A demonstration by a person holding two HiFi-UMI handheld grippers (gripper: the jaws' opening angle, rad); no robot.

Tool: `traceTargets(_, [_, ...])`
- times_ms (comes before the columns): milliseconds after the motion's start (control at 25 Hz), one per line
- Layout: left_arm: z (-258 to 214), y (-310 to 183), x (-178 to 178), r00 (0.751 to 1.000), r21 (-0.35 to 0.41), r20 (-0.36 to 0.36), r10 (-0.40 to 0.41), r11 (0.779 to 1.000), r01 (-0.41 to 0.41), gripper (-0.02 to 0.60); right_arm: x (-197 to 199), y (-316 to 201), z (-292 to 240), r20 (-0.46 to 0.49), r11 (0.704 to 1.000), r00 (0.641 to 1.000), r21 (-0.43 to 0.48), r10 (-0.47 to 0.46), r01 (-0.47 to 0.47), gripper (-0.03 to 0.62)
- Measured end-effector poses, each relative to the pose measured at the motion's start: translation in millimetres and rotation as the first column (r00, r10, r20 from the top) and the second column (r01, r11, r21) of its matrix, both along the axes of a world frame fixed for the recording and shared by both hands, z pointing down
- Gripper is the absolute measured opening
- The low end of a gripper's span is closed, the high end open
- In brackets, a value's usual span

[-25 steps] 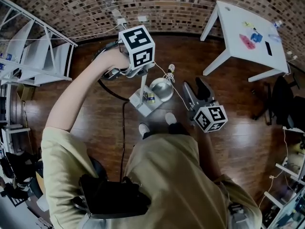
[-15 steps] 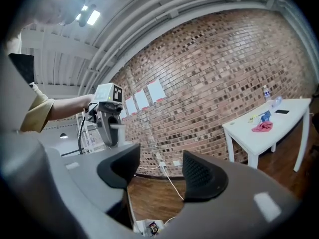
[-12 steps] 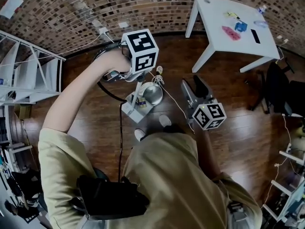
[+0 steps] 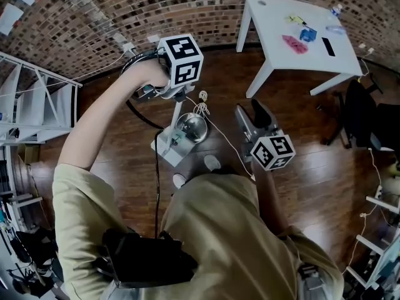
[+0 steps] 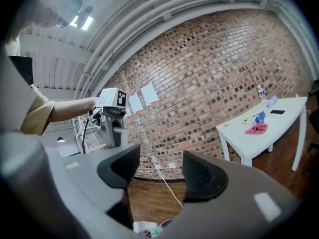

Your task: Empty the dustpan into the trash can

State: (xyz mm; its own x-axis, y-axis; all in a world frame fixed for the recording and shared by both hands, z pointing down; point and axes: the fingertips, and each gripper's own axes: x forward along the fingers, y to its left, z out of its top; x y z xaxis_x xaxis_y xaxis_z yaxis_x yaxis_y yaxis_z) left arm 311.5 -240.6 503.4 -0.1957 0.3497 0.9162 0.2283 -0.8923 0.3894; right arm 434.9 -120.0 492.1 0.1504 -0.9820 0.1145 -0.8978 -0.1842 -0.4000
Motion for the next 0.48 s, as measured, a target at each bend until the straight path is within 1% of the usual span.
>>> traceTargets(240, [0, 0, -1, 1.0, 0.007, -0.003, -0.017, 1.0, 0.017, 0.028, 8, 0, 6, 0.013, 1.0, 1.0, -0.003, -0.006, 0.006, 0.253])
traceTargets(360, [-3, -4, -16, 0.999, 0.011, -0.022, -0.04, 0.999, 0.04, 0.026, 0, -11, 4, 0.011, 0.999, 0.999, 0.001, -0.039, 0.039, 0.253])
traceTargets(480, [-8, -10, -39, 0.996, 0.022, -0.058, -0.075, 0.997, 0.077, 0.018, -16, -26, 2, 0.005, 0.996, 0.996, 0.009, -0.087, 0.086, 0.253])
